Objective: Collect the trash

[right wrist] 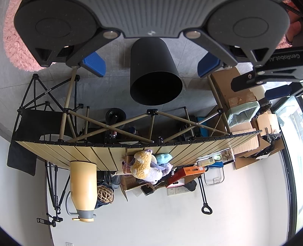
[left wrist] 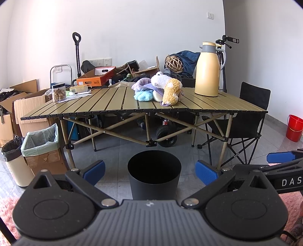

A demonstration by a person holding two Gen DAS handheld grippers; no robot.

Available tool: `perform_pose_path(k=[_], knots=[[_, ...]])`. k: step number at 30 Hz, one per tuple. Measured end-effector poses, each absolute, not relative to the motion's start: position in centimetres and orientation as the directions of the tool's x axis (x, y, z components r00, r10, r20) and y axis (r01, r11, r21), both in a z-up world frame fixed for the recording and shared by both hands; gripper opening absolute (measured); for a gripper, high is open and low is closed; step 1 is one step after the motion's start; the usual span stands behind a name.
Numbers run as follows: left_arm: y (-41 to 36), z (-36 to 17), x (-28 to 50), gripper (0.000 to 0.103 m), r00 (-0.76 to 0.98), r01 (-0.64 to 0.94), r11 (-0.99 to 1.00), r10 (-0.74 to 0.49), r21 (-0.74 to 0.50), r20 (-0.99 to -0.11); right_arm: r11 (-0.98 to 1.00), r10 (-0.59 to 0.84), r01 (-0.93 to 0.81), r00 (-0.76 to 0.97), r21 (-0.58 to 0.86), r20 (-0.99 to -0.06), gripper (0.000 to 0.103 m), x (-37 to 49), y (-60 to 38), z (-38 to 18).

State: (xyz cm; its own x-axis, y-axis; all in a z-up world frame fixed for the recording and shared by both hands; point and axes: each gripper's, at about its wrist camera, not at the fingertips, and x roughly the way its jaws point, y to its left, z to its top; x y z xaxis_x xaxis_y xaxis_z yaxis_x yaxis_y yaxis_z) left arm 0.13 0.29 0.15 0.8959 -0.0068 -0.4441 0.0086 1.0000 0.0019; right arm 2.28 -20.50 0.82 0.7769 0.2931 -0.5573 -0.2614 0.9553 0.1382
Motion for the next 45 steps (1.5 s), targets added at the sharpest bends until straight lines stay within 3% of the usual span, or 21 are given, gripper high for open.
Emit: perform_pose_path(k=[45], knots=[[1.1,-0.5,2.8,0.103,0.884,-0.005,1.000,0.009,0.009,-0.467,0.958,0.286,-0.254,0.793,0.134,-0.539,0.103,6.2,-20.4,0.0]])
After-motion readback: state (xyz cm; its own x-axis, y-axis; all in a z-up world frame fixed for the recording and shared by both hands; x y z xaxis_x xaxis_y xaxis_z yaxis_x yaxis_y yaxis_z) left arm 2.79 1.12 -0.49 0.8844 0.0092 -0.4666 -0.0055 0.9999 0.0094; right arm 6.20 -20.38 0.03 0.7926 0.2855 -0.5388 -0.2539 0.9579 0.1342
